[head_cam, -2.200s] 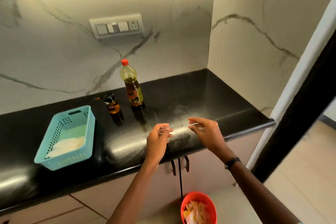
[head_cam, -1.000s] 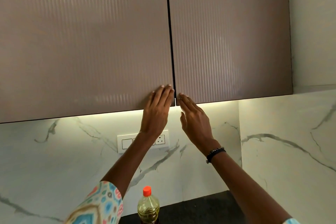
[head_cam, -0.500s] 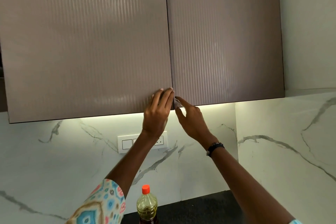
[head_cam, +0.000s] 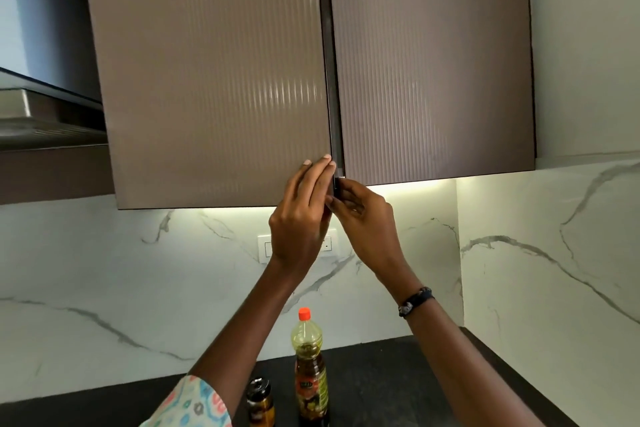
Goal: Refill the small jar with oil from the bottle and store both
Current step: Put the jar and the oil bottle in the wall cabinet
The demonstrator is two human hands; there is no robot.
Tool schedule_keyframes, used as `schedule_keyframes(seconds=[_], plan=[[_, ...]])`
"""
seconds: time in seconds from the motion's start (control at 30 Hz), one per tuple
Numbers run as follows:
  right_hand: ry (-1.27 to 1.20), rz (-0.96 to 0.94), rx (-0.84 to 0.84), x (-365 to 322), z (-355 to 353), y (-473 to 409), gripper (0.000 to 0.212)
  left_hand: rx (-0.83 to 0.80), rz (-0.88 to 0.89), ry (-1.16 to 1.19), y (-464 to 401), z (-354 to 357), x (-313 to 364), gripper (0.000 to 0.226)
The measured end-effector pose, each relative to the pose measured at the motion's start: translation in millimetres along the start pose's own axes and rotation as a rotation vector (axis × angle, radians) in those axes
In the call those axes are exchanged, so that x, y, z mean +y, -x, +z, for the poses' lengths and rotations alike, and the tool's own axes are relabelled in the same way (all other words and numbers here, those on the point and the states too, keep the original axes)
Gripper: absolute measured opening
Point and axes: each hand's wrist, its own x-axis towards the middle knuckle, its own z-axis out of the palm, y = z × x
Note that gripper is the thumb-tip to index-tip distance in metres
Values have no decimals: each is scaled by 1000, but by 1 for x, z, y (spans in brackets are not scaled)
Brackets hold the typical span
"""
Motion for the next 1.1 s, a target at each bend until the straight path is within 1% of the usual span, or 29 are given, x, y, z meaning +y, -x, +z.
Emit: schedule_keyframes(seconds=[0.17, 0.27, 0.37, 0.47, 0.57, 0.7, 0.8, 0.9, 1.03, 1.1], plan=[[22, -57, 12, -49, 8, 34, 36, 56, -101, 69, -2, -58, 6, 42], [54, -59, 40, -80, 18, 55, 37, 101, -148, 120, -2, -92, 5, 42], [70, -43, 74, -110, 32, 76, 36, 144, -189, 170, -2, -123, -1, 42], [103, -80, 115, -143, 52, 97, 35, 201, -203, 209, 0, -157, -14, 42], [123, -134, 164, -175, 80, 120, 34, 231, -254, 271, 6, -193, -34, 46], [170, -211, 289, -214, 136, 145, 37, 247, -350, 454, 11, -250, -66, 39], [225, -302, 378, -243, 176, 161, 36, 263, -371, 532, 16, -287, -95, 38], [236, -327, 371, -266, 213, 173, 37, 283, -382, 543, 23, -314, -126, 33], [274, -343, 328, -289, 255, 184, 35, 275, -412, 509, 34, -344, -161, 34], [296, -345, 321, -296, 271, 187, 35, 275, -445, 529, 36, -356, -174, 32]])
